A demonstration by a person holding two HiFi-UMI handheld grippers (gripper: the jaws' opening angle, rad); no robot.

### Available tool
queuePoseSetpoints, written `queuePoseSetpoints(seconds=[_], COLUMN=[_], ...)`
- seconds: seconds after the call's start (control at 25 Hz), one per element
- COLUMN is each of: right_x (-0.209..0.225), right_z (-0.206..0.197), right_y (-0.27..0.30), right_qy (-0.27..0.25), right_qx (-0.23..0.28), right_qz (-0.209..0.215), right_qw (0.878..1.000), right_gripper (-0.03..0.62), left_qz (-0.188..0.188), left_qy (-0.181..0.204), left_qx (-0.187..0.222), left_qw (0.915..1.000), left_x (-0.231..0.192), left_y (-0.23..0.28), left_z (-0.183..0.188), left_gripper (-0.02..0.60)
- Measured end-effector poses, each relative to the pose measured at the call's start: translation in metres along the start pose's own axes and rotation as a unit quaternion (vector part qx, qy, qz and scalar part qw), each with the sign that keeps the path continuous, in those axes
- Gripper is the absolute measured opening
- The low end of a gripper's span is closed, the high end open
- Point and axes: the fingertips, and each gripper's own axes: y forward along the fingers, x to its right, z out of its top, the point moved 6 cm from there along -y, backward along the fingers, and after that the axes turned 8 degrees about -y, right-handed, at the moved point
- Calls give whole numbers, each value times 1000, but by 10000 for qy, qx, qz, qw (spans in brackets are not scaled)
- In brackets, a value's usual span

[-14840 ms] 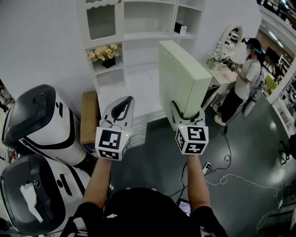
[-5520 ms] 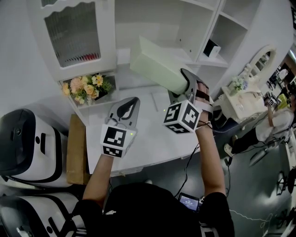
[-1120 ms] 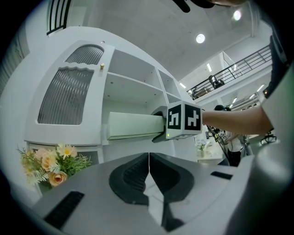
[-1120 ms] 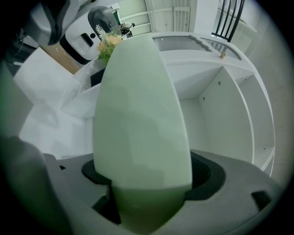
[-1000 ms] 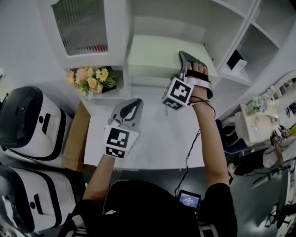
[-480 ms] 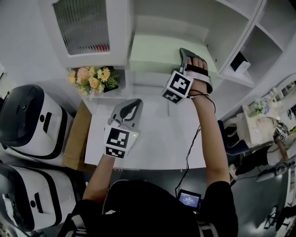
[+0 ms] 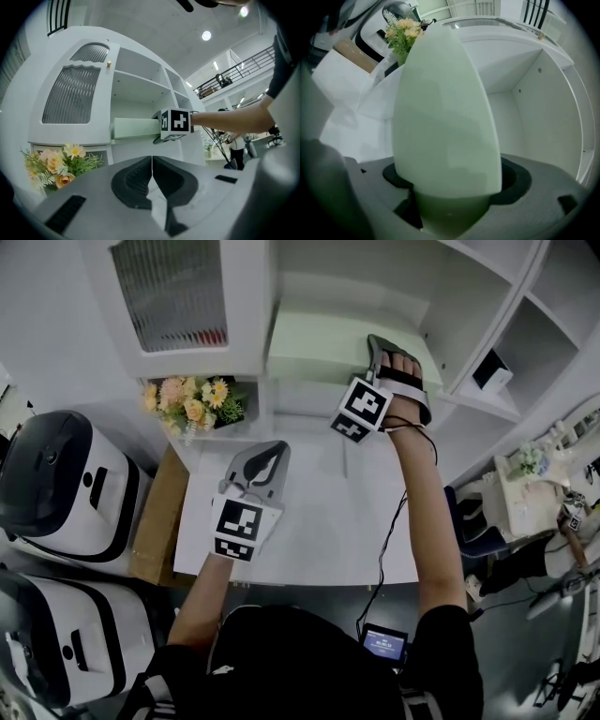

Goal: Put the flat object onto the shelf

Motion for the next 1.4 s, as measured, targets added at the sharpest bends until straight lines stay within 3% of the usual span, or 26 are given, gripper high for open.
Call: queuePoseSetpoints(seconds=[1.4], right_x=[3], right_z=[4], right_y=[30], right_qy=[41], right_qx=[53], right_qz=[-36], right_qw=[10000], right_gripper=[497], left_qz=[68], left_qy=[-53], left_qx=[-26], left_qw=[10000], left_x=[-20], left_y=[9], left_z=[-3], left_gripper=[6])
